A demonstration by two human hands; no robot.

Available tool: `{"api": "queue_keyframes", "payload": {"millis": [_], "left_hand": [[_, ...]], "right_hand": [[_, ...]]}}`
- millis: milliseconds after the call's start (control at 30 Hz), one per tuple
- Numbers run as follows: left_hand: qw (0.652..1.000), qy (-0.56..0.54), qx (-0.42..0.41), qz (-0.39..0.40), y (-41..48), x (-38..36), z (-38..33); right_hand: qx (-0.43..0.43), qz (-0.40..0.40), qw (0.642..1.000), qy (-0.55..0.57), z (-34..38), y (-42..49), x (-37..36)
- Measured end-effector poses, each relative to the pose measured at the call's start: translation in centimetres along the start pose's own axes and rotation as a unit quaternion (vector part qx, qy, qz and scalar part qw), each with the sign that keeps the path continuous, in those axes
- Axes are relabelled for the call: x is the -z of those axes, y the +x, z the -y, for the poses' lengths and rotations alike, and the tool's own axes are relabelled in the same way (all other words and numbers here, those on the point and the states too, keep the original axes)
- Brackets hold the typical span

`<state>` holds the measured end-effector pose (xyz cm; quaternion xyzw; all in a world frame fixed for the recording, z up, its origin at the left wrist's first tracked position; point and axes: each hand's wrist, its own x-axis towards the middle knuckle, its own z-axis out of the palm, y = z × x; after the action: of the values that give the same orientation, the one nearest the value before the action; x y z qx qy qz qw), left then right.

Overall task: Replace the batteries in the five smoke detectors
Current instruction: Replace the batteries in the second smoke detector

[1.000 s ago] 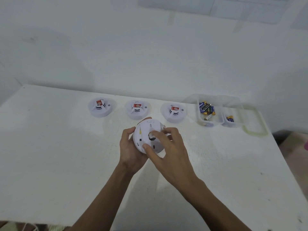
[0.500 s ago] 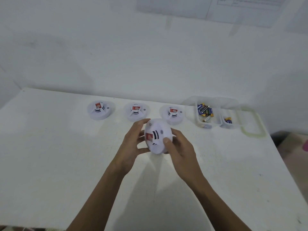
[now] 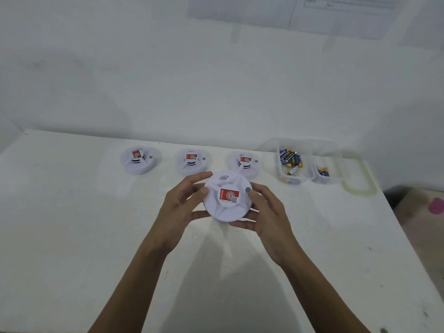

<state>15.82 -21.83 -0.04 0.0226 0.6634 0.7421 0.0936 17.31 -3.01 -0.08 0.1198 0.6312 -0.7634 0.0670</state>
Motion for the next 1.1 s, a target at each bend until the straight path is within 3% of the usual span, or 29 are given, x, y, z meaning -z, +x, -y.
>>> {"api": "queue_keyframes", "payload": {"millis": [233,1100], "left_hand": [[1.000,0.008,-0.003,-0.002,0.1,0.0,0.3],[1.000,-0.009,0.012,0.000,0.1,0.0,1.2]], "right_hand": [[0.013,0.002,0.999,-0.048,-0.1,0.1,-0.1],[0.019,-0.001,0.998,-0.056,-0.5,-0.1,0.1]]}}
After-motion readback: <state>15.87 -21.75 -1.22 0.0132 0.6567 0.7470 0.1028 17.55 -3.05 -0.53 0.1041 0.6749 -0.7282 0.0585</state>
